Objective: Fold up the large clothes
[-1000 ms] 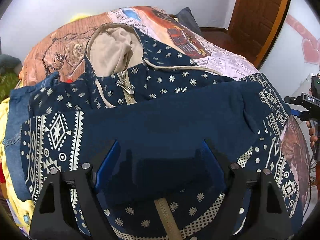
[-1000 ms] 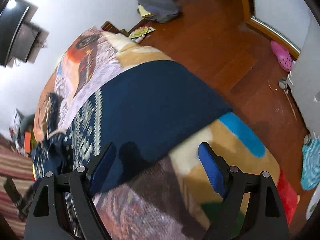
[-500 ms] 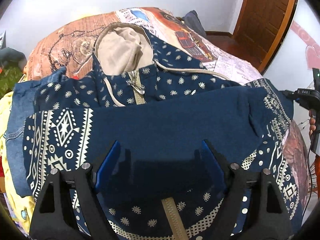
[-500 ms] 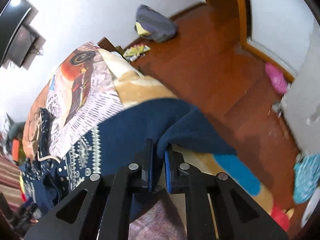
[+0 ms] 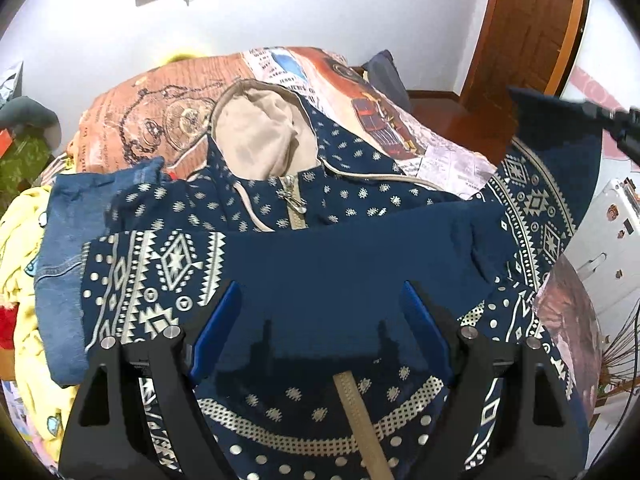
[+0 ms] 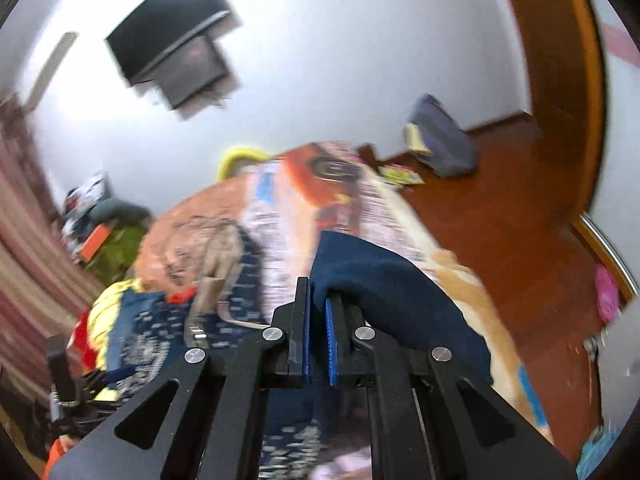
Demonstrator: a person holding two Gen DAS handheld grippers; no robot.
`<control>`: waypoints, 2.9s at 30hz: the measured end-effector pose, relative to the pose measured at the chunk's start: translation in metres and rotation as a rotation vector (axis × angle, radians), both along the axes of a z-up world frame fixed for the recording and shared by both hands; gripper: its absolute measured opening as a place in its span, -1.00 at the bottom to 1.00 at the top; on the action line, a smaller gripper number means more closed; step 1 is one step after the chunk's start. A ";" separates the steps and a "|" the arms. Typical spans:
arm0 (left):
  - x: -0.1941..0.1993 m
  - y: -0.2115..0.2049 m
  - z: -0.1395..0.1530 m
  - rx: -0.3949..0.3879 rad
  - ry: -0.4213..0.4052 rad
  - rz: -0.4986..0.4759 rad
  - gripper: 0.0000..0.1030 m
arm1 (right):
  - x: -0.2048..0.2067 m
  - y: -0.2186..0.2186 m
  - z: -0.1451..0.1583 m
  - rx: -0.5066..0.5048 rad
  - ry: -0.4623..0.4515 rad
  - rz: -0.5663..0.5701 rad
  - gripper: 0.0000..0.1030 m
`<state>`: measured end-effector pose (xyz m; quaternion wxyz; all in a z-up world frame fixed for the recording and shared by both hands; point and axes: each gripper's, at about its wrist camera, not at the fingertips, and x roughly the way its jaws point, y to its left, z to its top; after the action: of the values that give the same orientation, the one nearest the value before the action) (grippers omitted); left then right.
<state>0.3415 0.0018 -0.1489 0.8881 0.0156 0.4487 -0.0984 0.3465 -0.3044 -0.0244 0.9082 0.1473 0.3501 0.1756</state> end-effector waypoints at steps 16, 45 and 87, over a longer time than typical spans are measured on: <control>-0.036 0.053 0.011 -0.027 -0.014 0.064 0.59 | -0.009 0.165 -0.123 -0.149 0.240 0.348 -0.89; 0.011 -0.115 0.017 0.104 -0.025 -0.315 0.59 | -0.048 0.001 -0.078 -0.355 0.147 0.057 0.00; 0.049 0.038 0.032 -0.097 -0.062 0.071 -0.91 | -0.004 0.074 -0.157 -0.394 0.300 0.194 0.00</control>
<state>0.3909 0.0394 -0.1170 0.9042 -0.0404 0.4160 -0.0879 0.3427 -0.2300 -0.1813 0.8363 -0.0421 0.5207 0.1663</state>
